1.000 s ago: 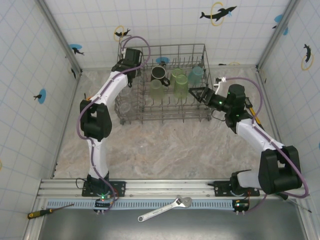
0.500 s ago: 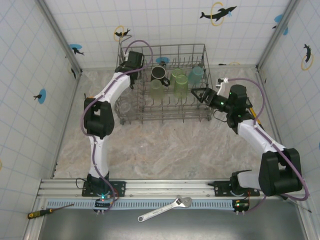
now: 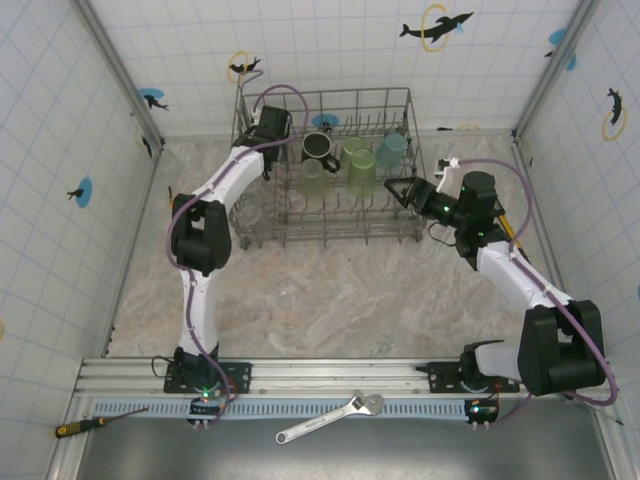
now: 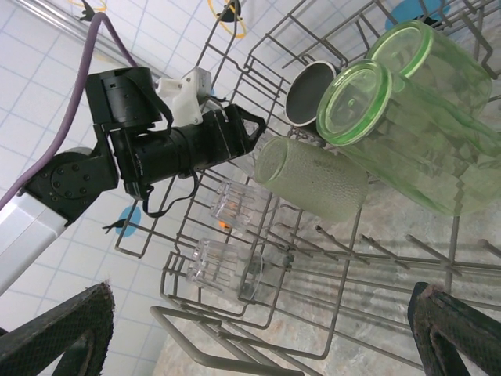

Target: Load the cups into the dish rack

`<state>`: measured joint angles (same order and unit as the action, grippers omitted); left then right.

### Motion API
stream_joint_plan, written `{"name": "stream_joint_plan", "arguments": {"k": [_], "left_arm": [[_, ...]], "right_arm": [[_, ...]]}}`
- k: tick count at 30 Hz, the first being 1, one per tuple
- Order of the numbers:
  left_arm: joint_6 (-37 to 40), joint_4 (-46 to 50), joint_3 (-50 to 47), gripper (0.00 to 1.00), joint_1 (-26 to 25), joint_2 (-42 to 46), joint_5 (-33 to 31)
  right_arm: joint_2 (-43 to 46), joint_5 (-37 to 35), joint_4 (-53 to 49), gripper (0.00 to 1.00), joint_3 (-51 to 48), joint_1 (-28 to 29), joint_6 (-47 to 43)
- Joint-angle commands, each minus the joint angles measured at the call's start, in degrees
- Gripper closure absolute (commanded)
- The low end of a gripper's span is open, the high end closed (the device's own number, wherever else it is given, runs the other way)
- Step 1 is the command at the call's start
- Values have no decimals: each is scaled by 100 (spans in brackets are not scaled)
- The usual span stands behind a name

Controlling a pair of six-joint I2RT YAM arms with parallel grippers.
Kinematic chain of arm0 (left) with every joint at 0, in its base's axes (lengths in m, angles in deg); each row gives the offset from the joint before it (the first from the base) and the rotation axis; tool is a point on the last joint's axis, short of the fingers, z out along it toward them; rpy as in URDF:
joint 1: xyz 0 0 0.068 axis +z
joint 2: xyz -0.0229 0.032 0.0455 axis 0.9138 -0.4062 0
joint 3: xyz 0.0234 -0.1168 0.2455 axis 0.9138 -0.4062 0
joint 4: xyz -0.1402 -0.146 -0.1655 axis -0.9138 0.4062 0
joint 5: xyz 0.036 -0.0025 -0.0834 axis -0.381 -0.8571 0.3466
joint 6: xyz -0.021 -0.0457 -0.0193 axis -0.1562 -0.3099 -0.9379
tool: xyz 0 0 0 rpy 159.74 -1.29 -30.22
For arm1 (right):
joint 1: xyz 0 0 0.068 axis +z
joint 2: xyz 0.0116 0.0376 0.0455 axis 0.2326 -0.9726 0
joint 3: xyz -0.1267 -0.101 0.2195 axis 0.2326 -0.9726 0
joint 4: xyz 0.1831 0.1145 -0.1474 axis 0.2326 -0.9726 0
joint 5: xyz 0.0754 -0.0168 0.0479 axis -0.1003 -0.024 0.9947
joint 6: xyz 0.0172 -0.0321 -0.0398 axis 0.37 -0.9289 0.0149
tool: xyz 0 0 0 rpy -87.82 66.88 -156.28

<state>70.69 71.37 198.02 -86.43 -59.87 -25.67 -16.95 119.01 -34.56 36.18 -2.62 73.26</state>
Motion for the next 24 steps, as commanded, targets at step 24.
{"name": "stream_joint_plan", "arguments": {"k": [24], "left_arm": [[-617,-162,68,2,62,1071,-31]], "right_arm": [[335,-120,-153,0,-151,-99,78]]}}
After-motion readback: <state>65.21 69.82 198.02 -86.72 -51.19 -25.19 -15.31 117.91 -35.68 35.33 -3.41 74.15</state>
